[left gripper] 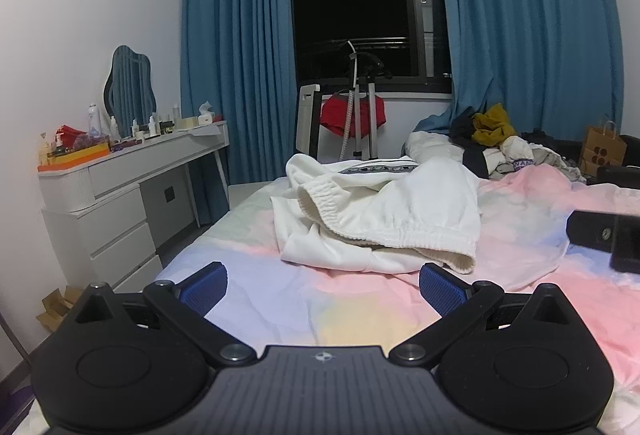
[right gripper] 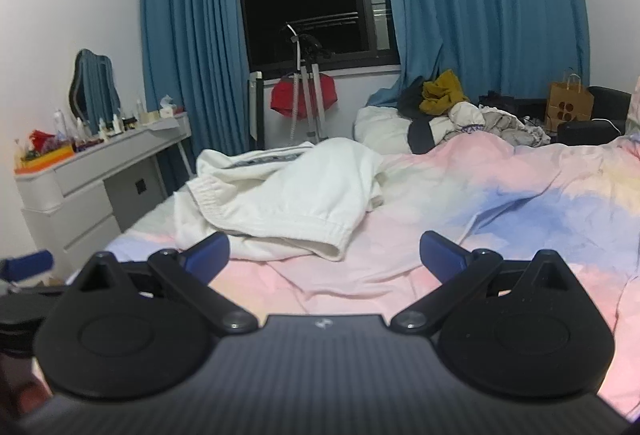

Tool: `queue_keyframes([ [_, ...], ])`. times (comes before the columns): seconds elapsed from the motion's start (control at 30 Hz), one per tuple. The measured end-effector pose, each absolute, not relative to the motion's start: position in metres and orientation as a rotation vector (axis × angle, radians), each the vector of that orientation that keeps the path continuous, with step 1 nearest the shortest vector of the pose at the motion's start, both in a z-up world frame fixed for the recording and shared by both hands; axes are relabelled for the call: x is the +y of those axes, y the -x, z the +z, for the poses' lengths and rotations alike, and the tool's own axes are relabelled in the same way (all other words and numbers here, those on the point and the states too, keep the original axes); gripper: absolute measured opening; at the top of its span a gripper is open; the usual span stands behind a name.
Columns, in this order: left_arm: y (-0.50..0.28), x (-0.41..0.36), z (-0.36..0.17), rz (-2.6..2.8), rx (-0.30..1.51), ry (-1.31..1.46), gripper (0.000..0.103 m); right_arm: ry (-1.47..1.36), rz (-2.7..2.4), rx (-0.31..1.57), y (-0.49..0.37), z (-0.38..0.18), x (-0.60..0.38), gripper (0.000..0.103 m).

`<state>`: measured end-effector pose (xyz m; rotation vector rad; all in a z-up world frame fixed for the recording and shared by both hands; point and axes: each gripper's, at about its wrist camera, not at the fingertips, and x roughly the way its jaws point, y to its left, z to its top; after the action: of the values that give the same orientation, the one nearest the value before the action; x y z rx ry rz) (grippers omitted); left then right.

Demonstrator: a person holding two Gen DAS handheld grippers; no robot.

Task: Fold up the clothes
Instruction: 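Move both grippers toward the white garment on the bed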

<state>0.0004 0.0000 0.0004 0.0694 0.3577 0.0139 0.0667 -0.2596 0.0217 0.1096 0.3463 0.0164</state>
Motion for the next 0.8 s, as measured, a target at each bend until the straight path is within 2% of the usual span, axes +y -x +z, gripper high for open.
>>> queue_keyframes([
  [0.2,-0.001,0.003,-0.001,0.006,0.356,-0.068,0.103,0.074,-0.068,0.272,-0.058,0.015,-0.229,0.103],
  [0.3,-0.003,0.004,-0.003,0.010,0.363,-0.070,0.103,0.161,-0.050,0.328,-0.067,0.010,-0.199,0.103],
  [0.4,-0.006,0.000,-0.003,0.024,0.367,-0.077,0.103,0.092,0.019,0.299,-0.054,0.018,-0.224,0.103],
  [0.8,-0.011,0.005,-0.004,0.037,0.379,-0.057,0.103,0.026,0.084,0.350,-0.055,0.025,-0.225,0.103],
])
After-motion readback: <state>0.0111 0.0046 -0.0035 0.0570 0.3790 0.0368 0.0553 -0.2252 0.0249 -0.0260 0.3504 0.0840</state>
